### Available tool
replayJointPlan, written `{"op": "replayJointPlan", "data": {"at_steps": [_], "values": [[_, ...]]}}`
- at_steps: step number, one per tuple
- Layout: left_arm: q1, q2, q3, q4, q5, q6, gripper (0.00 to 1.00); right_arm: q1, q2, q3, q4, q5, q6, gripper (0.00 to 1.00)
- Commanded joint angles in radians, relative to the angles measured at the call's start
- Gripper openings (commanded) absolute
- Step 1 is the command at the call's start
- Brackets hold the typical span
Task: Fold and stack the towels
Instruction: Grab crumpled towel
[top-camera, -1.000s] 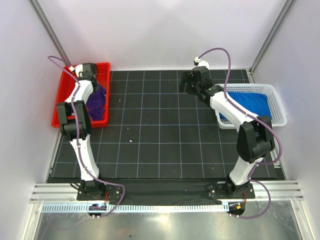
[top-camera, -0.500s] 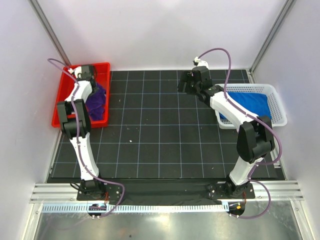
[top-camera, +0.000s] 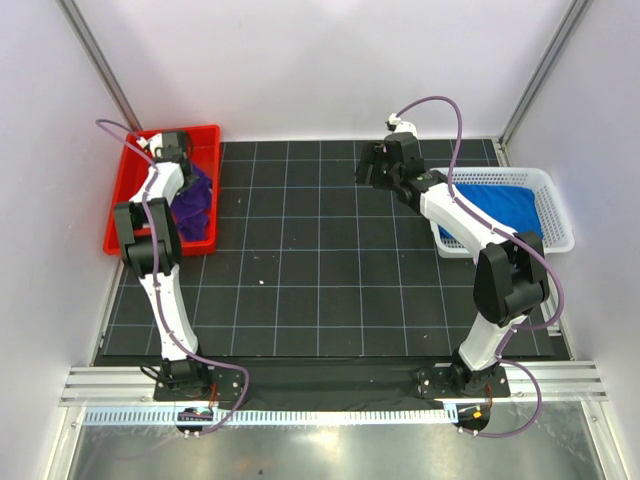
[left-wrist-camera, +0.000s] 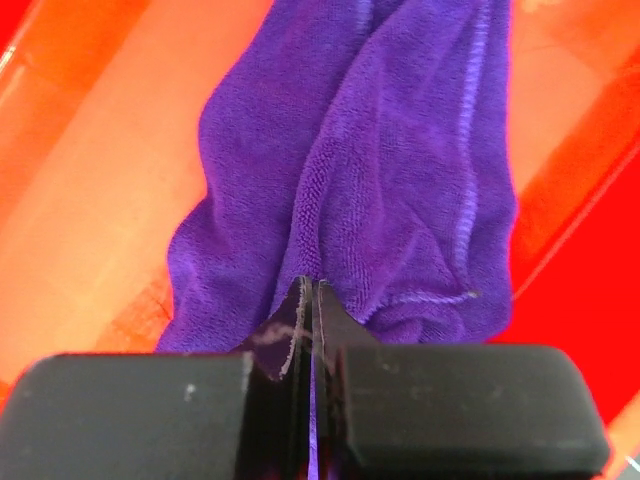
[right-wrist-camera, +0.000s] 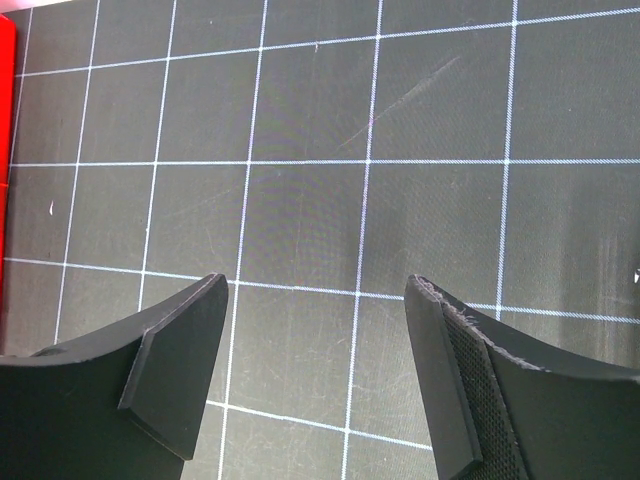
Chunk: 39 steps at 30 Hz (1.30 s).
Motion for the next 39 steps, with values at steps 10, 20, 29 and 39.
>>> {"op": "replayJointPlan", "data": {"at_steps": [10,20,29,39], "values": [[-0.038,-0.351,-0.276,0.244,0.101,-0.056,0.0,0.015,-0.009,0.014,0.038,-0.013,0.007,0.78],[-0.317,-0.48,-0.37,0.3,0.197,-0.035,0.0,0.02,0.012,0.032,0.02,0.021,-0.021,0.78],[-0.675,-0.518,-0.251,0.135,0.317,0.045,0.0,-0.059,0.017,0.038,-0.003,0.035,-0.007,0.79],[-1.069,-0.585,-0.341,0.076,0.403,0.003,0.0,-0.135,0.031,0.014,0.006,-0.04,0.002,0.79]]}}
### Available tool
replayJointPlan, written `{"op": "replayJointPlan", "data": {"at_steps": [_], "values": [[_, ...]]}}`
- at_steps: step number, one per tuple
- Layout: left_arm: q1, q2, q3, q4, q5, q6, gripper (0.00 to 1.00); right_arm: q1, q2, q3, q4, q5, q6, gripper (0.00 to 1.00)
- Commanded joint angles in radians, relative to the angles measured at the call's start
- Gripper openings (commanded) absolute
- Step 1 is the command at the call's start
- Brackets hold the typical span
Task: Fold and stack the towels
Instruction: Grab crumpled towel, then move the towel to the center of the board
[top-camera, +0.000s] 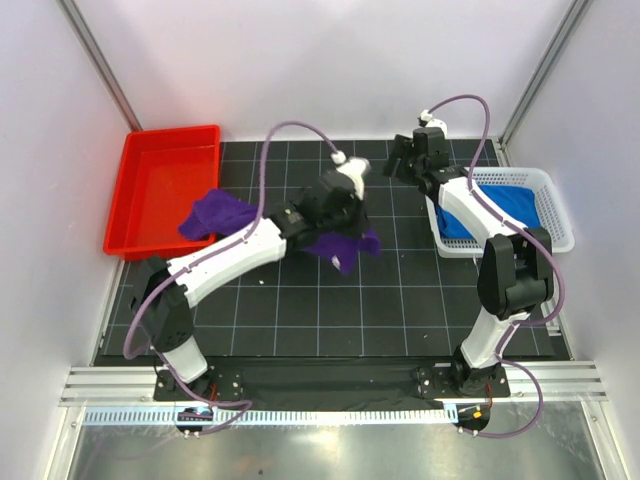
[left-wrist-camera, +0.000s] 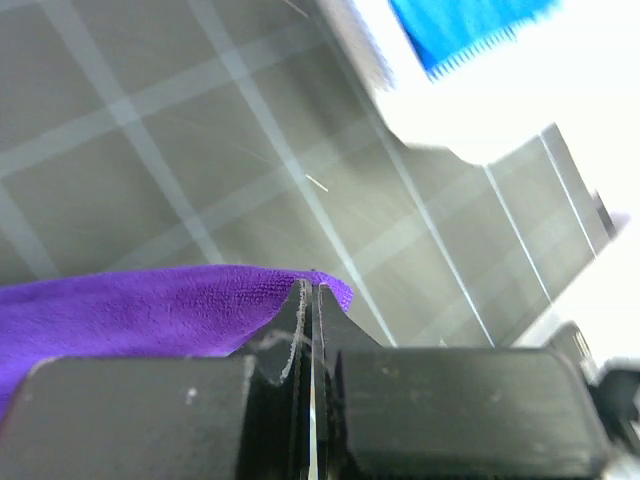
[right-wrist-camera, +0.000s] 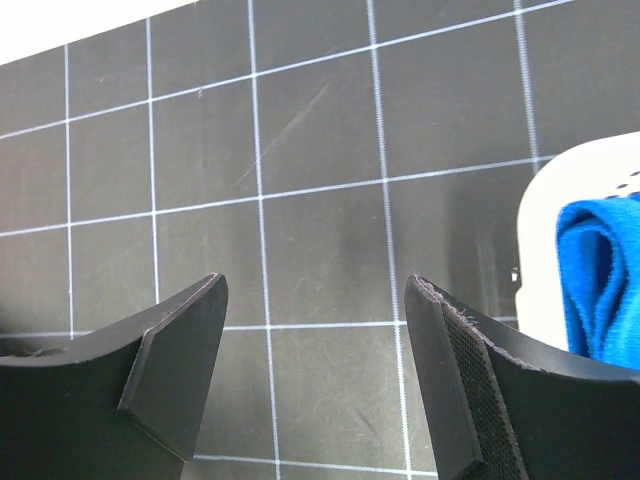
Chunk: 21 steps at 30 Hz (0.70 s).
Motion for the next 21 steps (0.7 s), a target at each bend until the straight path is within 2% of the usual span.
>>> {"op": "replayJointPlan", "data": {"at_steps": [1,5,7,10,11,12,13,15,16,18,21], "values": [[-0.128,-0.053,-0.034,-0.033,0.064,-0.029,0.0,0.016,0.008,0.014,0.02,-0.04,-0.003,0.78],[-0.239,-0.081,-0.101,0.002,0.142,-0.084,0.0,0.017,0.021,0.02,0.011,-0.082,-0.025,0.79],[-0.291,-0.084,-0.109,-0.007,0.136,-0.09,0.0,0.019,0.034,0.024,0.012,-0.1,-0.033,0.79],[-0.309,-0.128,-0.155,-0.032,0.107,-0.11,0.01,0.026,0.058,0.038,-0.002,-0.216,-0.065,0.78],[-0.309,-0.147,-0.175,-0.035,0.078,-0.127,0.04,0.032,0.063,0.04,-0.003,-0.253,-0.077,0.78],[-0.309,-0.191,-0.19,-0.043,-0.005,-0.131,0.15,0.057,0.07,0.044,-0.005,-0.263,-0.101,0.78],[-0.308,-0.211,-0.213,-0.058,-0.059,-0.138,0.18,0.068,0.078,0.057,-0.011,-0.267,-0.114,0.78],[-0.294,-0.253,-0.227,-0.116,-0.151,-0.153,0.21,0.101,0.101,0.069,-0.012,-0.287,-0.143,0.76],[-0.261,-0.289,-0.238,-0.151,-0.236,-0.17,0.27,0.135,0.109,0.075,-0.014,-0.287,-0.157,0.76],[-0.207,-0.329,-0.259,-0.214,-0.29,-0.215,0.27,0.161,0.123,0.078,-0.012,-0.31,-0.161,0.73],[-0.078,-0.444,-0.322,-0.254,-0.384,-0.26,0.34,0.233,0.126,0.074,-0.009,-0.304,-0.16,0.65]]}}
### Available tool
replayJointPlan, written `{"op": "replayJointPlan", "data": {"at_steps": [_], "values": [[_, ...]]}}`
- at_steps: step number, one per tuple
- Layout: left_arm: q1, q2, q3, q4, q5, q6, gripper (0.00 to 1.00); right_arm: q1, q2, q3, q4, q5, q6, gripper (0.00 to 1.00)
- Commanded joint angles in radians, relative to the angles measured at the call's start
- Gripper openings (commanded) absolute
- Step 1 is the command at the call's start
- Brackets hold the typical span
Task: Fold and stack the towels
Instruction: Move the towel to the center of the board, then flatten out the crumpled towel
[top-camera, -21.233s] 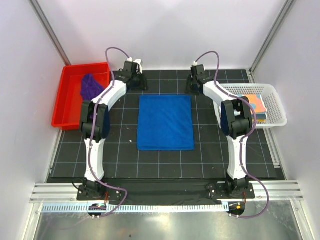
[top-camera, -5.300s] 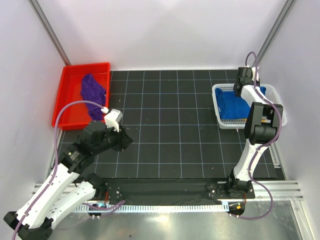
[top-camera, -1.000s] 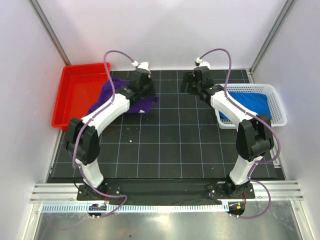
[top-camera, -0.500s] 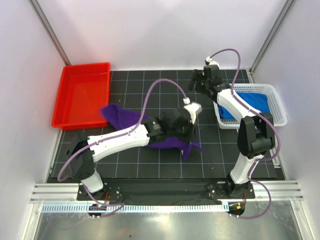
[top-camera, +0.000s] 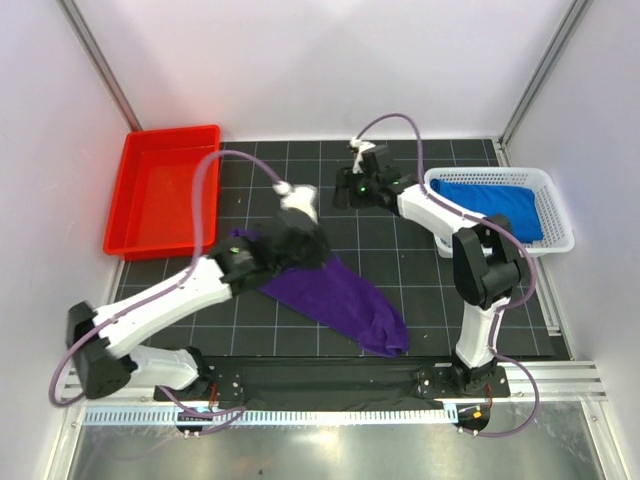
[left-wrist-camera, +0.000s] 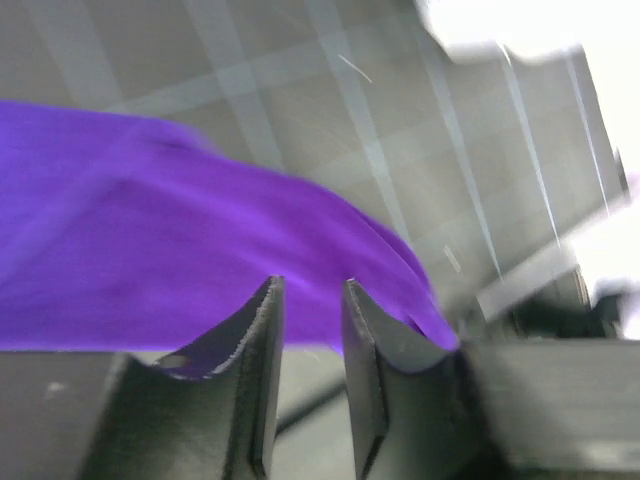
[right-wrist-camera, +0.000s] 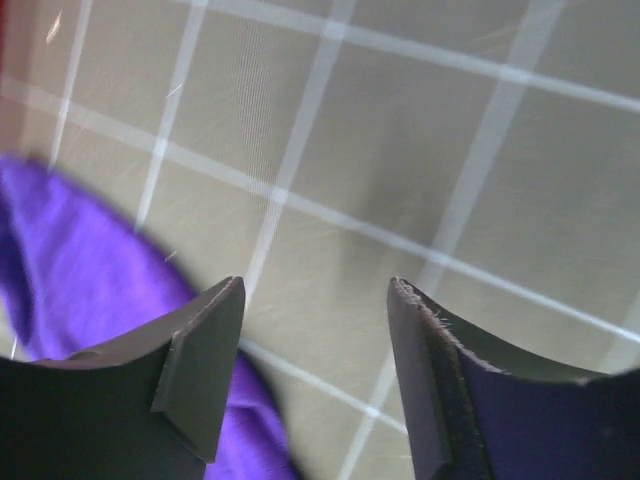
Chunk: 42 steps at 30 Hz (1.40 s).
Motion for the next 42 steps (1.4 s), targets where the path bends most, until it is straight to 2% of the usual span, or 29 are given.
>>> {"op": "replayJointPlan", "data": {"at_steps": [1,4,5,10,13,15,19,27,30,33,42], "values": [[0.17,-0.145,-0.056,-0.087,-0.195,-0.081,0.34,0.076,-0.008,0.043,0.01,-0.032,-0.029,0.64],[0.311,-0.197,-0.119,-0.061,-0.204,-0.079,0.35,0.163,-0.005,0.061,-0.016,0.022,-0.052,0.57],[0.342,-0.197,-0.126,-0.052,-0.197,-0.075,0.35,0.201,0.0,0.069,-0.034,0.022,-0.057,0.5],[0.515,-0.152,-0.191,-0.008,-0.198,-0.082,0.36,0.33,0.033,0.107,-0.109,0.083,-0.124,0.44],[0.58,-0.104,-0.214,0.009,-0.186,-0.074,0.35,0.407,0.07,0.161,-0.152,0.109,-0.178,0.44],[0.605,-0.083,-0.221,0.008,-0.197,-0.076,0.36,0.464,0.101,0.183,-0.182,0.135,-0.198,0.48],[0.664,-0.112,-0.272,0.025,-0.2,-0.068,0.4,0.554,0.165,0.258,-0.202,0.24,-0.265,0.52],[0.737,-0.135,-0.347,0.045,-0.207,-0.056,0.41,0.628,0.3,0.403,-0.295,0.323,-0.264,0.53],[0.76,-0.132,-0.364,0.058,-0.212,-0.053,0.41,0.634,0.314,0.423,-0.303,0.31,-0.264,0.56],[0.79,-0.127,-0.376,0.069,-0.214,-0.047,0.43,0.641,0.343,0.431,-0.298,0.304,-0.296,0.56],[0.93,-0.138,-0.412,0.117,-0.143,-0.074,0.42,0.665,0.371,0.45,-0.263,0.297,-0.242,0.54]]}}
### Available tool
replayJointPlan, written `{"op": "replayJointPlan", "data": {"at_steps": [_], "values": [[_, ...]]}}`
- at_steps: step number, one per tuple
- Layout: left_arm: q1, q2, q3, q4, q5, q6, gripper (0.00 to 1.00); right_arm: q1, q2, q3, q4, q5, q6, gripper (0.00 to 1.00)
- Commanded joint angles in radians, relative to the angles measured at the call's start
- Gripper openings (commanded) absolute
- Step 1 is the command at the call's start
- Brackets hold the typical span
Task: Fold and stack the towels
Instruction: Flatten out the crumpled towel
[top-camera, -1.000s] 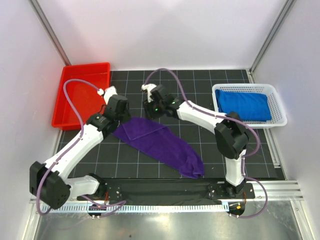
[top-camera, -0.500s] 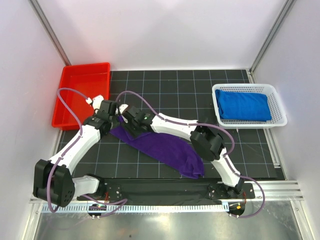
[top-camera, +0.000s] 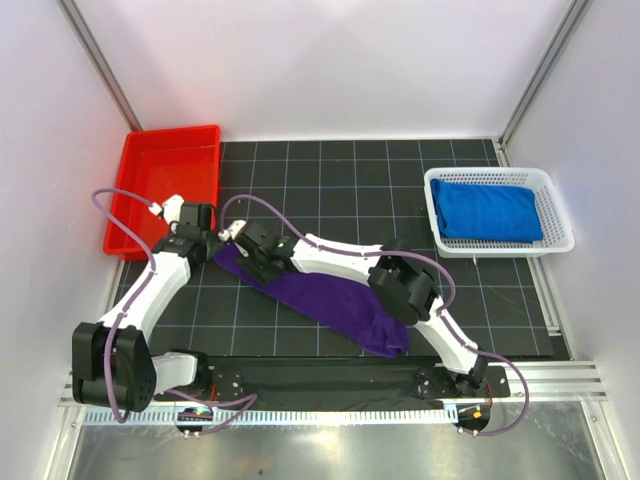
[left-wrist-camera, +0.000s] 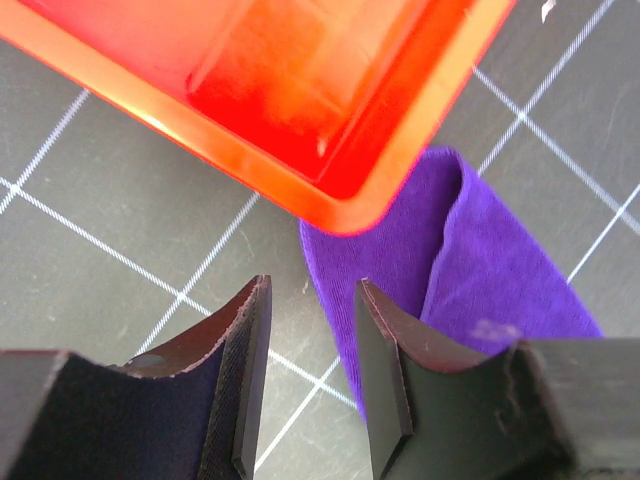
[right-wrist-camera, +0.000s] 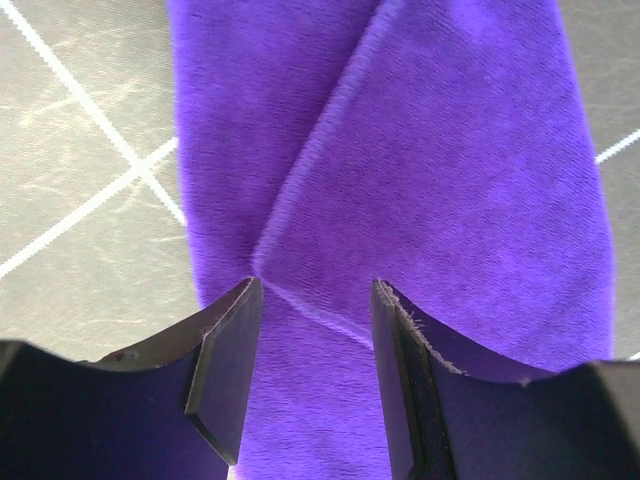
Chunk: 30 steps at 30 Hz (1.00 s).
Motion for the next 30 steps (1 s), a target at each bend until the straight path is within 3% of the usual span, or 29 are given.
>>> {"op": "replayJointPlan", "data": {"at_steps": [1,12,20,30], "values": [[0.052,-0.032,-0.013,0.071,0.034,-0.031,0.42,0.017,0.01,0.06,0.019,0.002,0.026,0.53],[0.112,-0.029,-0.007,0.111,0.076,-0.068,0.41,0.022,0.057,0.113,-0.018,0.025,0.009,0.52],[0.114,-0.024,-0.015,0.128,0.108,-0.072,0.4,0.018,0.053,0.105,-0.015,0.06,0.029,0.18],[0.114,-0.017,-0.056,0.213,0.231,-0.036,0.36,-0.037,-0.068,0.068,-0.001,0.092,0.078,0.1]]}}
